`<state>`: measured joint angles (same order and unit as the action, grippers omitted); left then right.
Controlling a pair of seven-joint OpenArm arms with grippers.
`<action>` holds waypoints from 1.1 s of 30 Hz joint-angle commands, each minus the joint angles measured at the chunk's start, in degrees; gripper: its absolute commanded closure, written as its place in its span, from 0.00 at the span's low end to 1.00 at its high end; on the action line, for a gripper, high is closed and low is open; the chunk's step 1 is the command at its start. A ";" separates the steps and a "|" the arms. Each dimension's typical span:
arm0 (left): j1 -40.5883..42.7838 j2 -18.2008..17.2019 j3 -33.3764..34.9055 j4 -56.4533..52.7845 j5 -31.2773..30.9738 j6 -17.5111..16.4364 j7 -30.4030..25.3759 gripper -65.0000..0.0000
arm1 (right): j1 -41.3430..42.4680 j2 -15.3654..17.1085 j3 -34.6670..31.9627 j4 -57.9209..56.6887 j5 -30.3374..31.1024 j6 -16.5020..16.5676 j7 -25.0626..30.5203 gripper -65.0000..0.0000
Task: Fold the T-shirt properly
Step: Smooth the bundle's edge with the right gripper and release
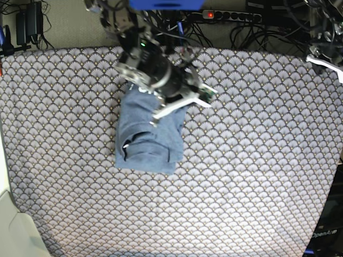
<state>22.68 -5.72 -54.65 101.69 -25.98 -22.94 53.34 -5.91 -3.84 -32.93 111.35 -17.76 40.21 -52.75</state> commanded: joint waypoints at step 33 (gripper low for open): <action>0.22 -0.57 -0.25 1.12 -0.62 -0.23 -0.64 0.99 | 2.62 4.50 7.21 -19.61 0.40 -0.21 8.93 1.00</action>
<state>22.85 -5.52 -54.65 101.69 -25.98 -22.94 53.56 -3.62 0.71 -25.78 91.07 -16.78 40.05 -43.38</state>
